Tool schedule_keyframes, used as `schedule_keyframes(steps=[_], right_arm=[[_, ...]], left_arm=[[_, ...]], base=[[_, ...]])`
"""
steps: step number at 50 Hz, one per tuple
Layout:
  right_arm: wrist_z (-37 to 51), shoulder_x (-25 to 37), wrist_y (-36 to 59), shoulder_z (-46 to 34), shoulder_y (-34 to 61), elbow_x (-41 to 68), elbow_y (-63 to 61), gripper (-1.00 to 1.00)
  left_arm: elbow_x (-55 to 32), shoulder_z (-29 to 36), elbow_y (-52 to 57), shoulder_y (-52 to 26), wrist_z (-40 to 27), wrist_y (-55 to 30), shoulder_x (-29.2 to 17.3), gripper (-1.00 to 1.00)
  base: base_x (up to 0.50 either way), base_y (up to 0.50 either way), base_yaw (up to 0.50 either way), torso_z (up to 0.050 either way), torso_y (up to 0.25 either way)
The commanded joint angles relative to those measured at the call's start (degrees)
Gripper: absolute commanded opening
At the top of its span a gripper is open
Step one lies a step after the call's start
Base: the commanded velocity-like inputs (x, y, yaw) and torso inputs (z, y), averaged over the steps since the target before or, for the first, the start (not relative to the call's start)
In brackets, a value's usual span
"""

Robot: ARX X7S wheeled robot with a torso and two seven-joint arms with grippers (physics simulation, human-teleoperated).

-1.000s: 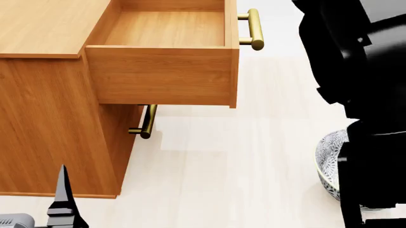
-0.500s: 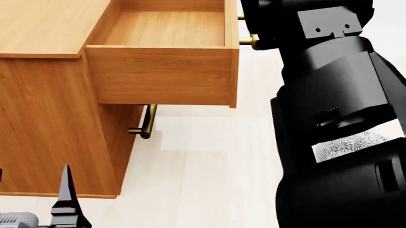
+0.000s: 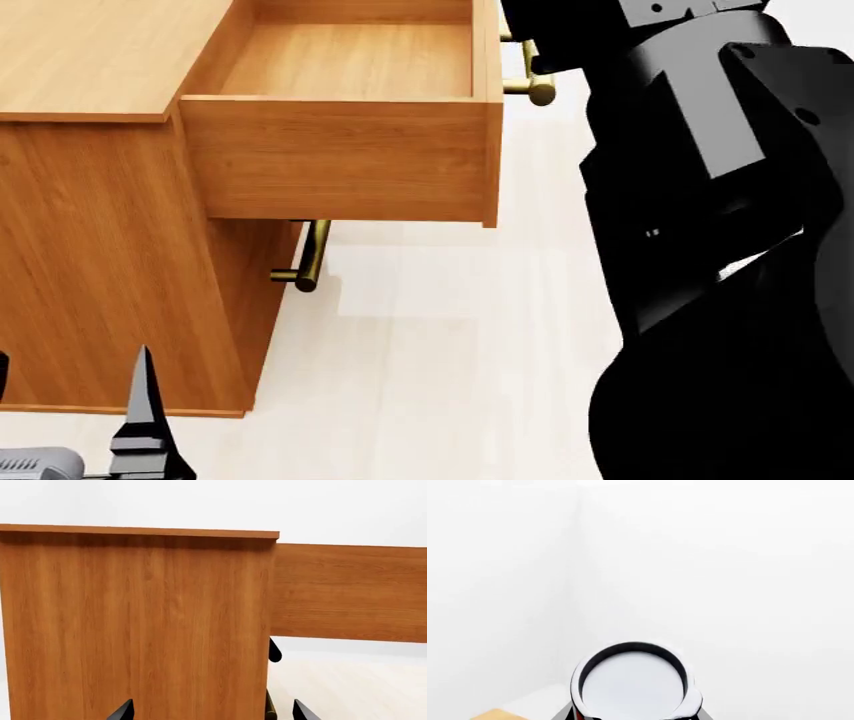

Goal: Put the ketchup in the top drawer of the cabinet.

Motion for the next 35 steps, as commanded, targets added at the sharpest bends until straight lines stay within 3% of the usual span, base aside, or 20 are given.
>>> schedule_keyframes(steps=[1,6,17,35], right_arm=[[1.4,-0.1,3.3,-9.7,2.3,6.5,0.5,-1.0],[1.0,-0.1,5.2,-12.1,2.6,9.0,0.5,-1.0],[0.0,-0.2,19.3,-16.4,2.1,14.5,0.4,-1.0],[-3.7,-0.2,23.1,-17.9,1.0,12.4,-0.3,-1.0]], left_arm=[[-0.4,0.1,0.3,0.0,-0.1,-0.1,-0.3,1.0],[-0.4,0.3,0.5,-0.1,-0.3,-0.3,-0.3,1.0],[-0.5,0.7,0.1,-0.4,-0.3,-0.3,-0.3,1.0],[-0.8,1.0,-0.2,-0.2,-0.4,0.1,-0.4,1.0]], base=[[0.0,0.0,0.0,0.0,0.0],[0.0,0.0,0.0,0.0,0.0],[0.0,0.0,0.0,0.0,0.0],[0.0,0.0,0.0,0.0,0.001]])
